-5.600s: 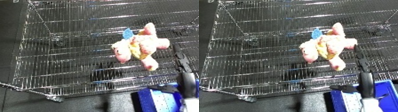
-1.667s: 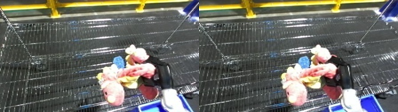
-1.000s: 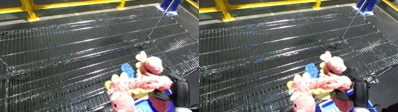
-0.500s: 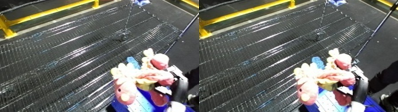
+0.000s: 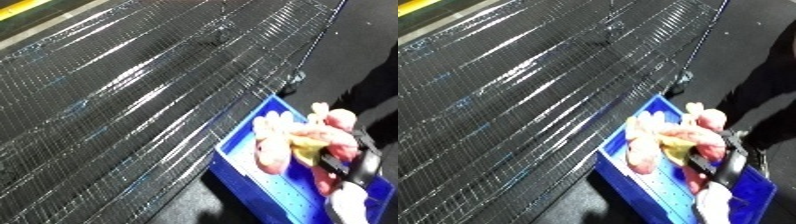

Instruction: Pick up the object and place it into the box

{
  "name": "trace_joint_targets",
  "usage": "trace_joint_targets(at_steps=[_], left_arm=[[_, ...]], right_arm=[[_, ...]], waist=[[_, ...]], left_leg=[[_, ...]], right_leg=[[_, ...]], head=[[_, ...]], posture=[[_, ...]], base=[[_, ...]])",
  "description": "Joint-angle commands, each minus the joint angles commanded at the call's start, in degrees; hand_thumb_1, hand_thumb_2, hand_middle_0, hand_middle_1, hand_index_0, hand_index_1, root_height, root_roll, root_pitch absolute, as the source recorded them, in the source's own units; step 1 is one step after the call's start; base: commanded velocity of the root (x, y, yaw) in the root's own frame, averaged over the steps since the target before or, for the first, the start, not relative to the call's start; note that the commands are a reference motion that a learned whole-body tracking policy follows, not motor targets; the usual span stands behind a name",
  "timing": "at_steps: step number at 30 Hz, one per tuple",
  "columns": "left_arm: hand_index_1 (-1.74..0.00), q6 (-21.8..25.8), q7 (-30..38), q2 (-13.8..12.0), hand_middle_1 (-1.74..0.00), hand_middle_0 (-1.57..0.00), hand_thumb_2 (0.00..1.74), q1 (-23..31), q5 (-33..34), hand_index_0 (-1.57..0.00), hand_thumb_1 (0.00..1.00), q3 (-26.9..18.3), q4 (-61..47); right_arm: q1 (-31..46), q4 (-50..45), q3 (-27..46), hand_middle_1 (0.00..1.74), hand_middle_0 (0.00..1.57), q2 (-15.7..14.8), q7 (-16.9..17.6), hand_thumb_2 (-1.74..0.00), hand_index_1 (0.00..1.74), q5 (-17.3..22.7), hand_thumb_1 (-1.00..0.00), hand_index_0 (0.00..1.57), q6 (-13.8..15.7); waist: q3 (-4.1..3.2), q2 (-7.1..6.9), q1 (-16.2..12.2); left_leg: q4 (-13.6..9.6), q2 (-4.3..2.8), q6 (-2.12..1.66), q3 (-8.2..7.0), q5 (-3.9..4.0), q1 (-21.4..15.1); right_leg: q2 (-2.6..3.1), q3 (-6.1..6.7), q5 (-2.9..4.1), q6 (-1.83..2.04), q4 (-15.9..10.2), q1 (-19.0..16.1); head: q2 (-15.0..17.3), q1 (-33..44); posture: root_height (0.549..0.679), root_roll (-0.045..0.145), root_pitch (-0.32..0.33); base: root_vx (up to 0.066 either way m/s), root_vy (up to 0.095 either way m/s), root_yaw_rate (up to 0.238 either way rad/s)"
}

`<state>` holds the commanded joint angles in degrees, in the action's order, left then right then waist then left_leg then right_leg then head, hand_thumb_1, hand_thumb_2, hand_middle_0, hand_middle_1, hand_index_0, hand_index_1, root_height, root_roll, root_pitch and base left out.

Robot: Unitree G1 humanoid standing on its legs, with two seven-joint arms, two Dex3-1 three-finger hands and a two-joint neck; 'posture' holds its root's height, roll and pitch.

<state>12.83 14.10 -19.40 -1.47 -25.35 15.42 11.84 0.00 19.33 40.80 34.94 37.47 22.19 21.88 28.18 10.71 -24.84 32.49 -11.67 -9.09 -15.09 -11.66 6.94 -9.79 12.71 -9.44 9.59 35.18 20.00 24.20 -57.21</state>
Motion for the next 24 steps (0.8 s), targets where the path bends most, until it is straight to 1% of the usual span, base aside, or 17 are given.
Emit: trace_joint_targets(at_steps=[3,7,11,14,19,24], left_arm=[[-1.74,0.23,0.0,-0.02,-1.74,-1.57,1.74,-0.28,0.18,-1.57,1.0,-0.07,0.41],[-1.74,0.44,-0.34,-0.29,-1.74,-1.57,1.74,-0.37,0.37,-1.57,1.0,0.1,0.38],[-1.74,0.82,-0.5,-0.68,-1.74,-1.57,1.74,-0.58,0.73,-1.57,1.0,0.38,0.74],[-1.74,1.05,-0.53,-0.72,-1.74,-1.57,1.74,-0.63,0.73,-1.57,1.0,0.44,0.82],[-1.74,1.33,-0.47,-0.55,-1.74,-1.57,1.74,-0.55,0.5,-1.57,1.0,0.64,0.9],[-1.74,1.34,-0.58,-0.43,-1.74,-1.57,1.74,-0.17,0.45,-1.57,1.0,0.48,0.7]], right_arm=[[0.44,1.81,0.05,0.96,0.86,0.97,-0.2,-0.96,0.96,-0.52,-0.55,0.86,-0.61],[0.52,4.44,0.38,0.61,0.55,1.92,0.32,-0.61,0.61,-0.5,-0.35,0.55,-1.51],[-0.13,8.4,0.37,0.26,0.24,4.47,0.65,-0.26,0.26,-0.26,-0.15,0.24,-2.61],[-0.54,10.53,0.38,0.0,0.0,5.97,0.61,0.0,0.0,0.0,0.0,0.0,-3.12],[-0.91,12.51,0.2,0.0,0.0,7.53,0.21,0.0,0.0,0.32,0.0,0.0,-3.32],[-0.78,13.49,0.26,0.0,0.0,7.78,0.14,0.0,0.0,0.49,0.0,0.0,-3.29]], waist=[[-0.13,0.33,-0.15],[-0.35,0.86,0.05],[-0.65,1.37,0.68],[-0.7,1.61,0.96],[-0.72,2.05,1.16],[-0.76,2.35,1.3]], left_leg=[[-0.35,0.02,0.0,-0.26,0.16,-0.11],[-0.91,0.09,-0.03,-0.43,0.32,-0.34],[-1.68,0.23,-0.1,-0.56,0.59,-0.54],[-1.94,0.29,-0.12,-0.62,0.78,-0.55],[-2.33,0.31,-0.12,-0.7,1.11,-0.58],[-2.58,0.34,-0.15,-0.69,1.34,-0.57]], right_leg=[[0.05,0.05,0.01,0.04,-0.29,-0.06],[0.04,0.1,-0.2,0.12,-0.54,-0.18],[0.02,0.19,-0.22,0.21,-1.08,-0.35],[0.04,0.19,-0.21,0.22,-1.28,-0.39],[0.06,0.11,-0.31,0.23,-1.37,-0.42],[0.02,0.08,-0.28,0.23,-1.62,-0.53]], head=[[0.12,-0.46],[0.02,-1.34],[0.4,-2.08],[0.65,-2.19],[1.23,-2.39],[1.7,-2.65]], posture=[[0.637,0.108,-0.142],[0.638,0.108,-0.136],[0.64,0.108,-0.129],[0.64,0.108,-0.125],[0.641,0.109,-0.122],[0.642,0.11,-0.122]], base=[[0.006,0.001,-0.055],[0.007,-0.002,-0.021],[0.005,-0.011,-0.021],[-0.002,-0.016,0.004],[-0.001,-0.015,-0.001],[0.002,-0.013,-0.005]])
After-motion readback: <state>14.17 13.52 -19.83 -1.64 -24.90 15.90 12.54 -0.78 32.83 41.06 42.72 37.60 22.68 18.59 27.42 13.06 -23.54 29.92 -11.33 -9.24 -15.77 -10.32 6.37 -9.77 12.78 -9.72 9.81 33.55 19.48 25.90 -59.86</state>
